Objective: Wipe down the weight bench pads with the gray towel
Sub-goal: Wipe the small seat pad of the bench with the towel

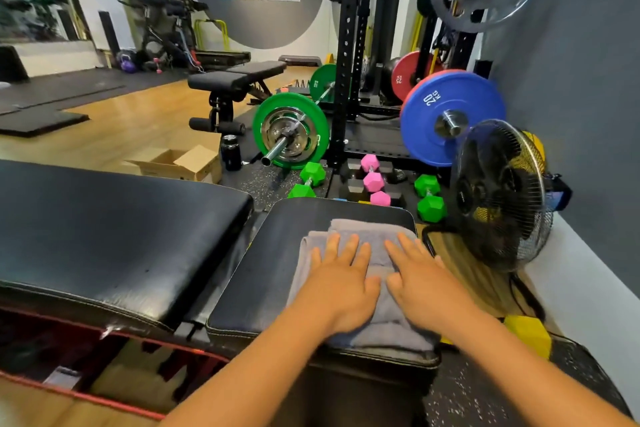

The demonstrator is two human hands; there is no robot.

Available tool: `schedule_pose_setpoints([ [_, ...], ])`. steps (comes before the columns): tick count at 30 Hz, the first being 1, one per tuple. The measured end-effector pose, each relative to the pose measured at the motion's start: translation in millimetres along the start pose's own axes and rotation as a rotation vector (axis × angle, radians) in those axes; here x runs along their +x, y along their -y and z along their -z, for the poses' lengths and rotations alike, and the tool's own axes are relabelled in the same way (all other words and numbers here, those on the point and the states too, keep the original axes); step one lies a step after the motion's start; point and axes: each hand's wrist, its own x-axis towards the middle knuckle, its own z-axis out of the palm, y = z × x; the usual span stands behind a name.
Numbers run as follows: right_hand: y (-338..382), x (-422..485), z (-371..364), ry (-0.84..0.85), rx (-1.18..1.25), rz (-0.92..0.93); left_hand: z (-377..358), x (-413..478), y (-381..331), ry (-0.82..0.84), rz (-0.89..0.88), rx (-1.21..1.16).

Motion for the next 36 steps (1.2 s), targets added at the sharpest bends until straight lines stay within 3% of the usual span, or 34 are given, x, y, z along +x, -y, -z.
schedule_pose_setpoints([
  [4,-22,67,5,-0.106,-0.085,-0.018,1,73,0,0.013,-0.005,-0.014],
  [6,-26,93,4,-0.201,-0.106,0.077,3,97,5,-0.011,-0.028,-0.028],
  [9,-19,99,8,-0.156,0.071,0.172,3,104,12,-0.012,-0.056,-0.054],
  [11,-7,70,6,-0.159,0.129,0.118,0,79,18,-0.001,-0.104,-0.062],
  [14,22,-9,-14,-0.186,0.097,0.136,-9,-7,24,-0.142,-0.276,-0.056],
  [17,44,-65,-23,-0.149,0.053,0.190,-10,-76,24,-0.158,-0.262,-0.016],
  [23,26,37,-10,-0.073,-0.032,0.107,-8,27,45,-0.086,-0.172,-0.003],
  [30,30,166,-11,-0.094,-0.077,0.059,16,129,93,-0.046,-0.058,0.029],
  [33,47,178,-10,-0.149,-0.075,-0.038,19,135,111,-0.065,-0.086,0.006],
  [36,69,138,-11,-0.176,0.010,0.019,16,88,119,-0.073,-0.127,-0.057],
])
